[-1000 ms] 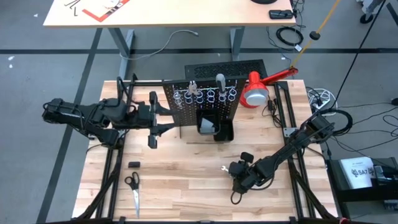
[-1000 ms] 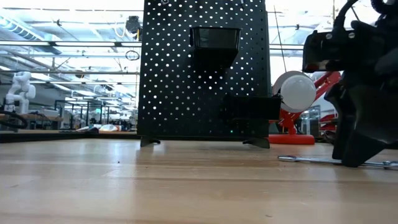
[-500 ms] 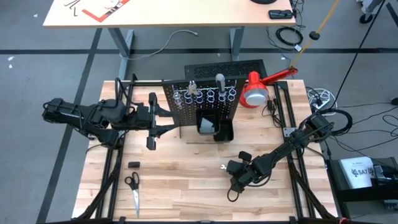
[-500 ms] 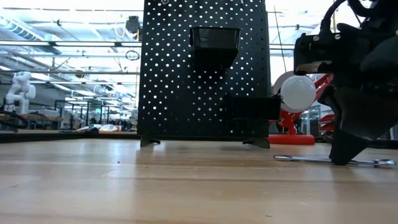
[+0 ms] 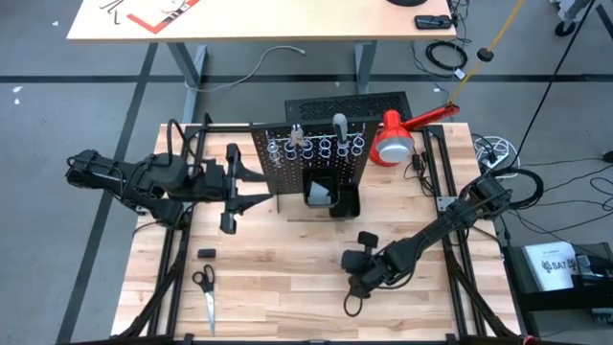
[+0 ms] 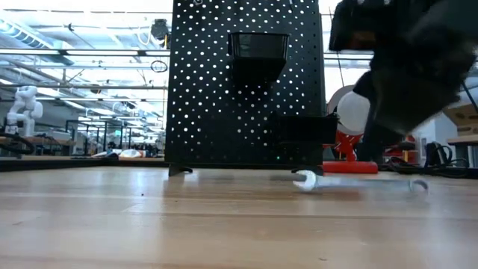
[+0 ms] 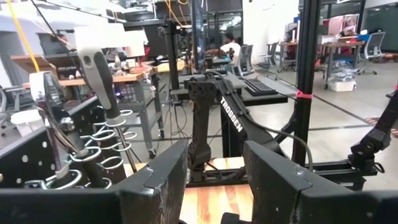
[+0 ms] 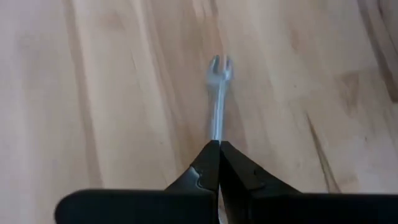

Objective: Hang tools onto peg board
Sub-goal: Hang the wrench on the pegboard

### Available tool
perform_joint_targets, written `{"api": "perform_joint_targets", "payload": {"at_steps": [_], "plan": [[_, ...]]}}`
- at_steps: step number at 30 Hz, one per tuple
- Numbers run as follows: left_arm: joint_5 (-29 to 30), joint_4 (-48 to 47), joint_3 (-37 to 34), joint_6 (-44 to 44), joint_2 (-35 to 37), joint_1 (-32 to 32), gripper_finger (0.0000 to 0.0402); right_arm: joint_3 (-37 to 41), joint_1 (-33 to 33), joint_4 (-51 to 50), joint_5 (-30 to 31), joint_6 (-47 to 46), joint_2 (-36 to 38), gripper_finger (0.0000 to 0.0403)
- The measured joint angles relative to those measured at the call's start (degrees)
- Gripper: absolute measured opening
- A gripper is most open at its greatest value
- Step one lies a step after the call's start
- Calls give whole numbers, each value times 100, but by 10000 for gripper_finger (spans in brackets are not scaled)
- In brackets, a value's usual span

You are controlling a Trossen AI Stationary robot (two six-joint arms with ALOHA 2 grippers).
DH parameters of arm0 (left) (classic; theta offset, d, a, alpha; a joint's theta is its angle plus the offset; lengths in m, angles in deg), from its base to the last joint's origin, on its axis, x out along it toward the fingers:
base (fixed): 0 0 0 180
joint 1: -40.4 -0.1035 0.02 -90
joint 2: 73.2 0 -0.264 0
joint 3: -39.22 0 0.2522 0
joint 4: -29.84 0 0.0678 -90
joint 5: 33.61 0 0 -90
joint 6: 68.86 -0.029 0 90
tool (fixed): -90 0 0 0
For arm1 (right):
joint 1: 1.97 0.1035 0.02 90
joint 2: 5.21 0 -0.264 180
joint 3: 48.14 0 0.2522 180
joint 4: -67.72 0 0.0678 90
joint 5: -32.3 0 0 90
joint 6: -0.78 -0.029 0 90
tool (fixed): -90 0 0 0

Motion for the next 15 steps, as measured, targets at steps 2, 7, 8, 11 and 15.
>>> {"api": "perform_joint_targets", "payload": {"at_steps": [2, 7, 8, 11, 15], "plan": [[0, -9, 0, 10, 0, 0, 169, -173, 8, 30, 97, 119, 4, 1], [0, -37, 0, 13, 0, 0, 169, -433, 6, -73, 109, 299, 9, 1], [0, -48, 0, 13, 0, 0, 169, -461, -12, -116, -23, 310, 12, 1], [0, -90, 0, 13, 0, 0, 169, -472, -50, -153, -248, 271, -23, 1], [0, -107, 0, 13, 0, 0, 169, -472, -63, -179, -260, 263, -218, 17]]}}
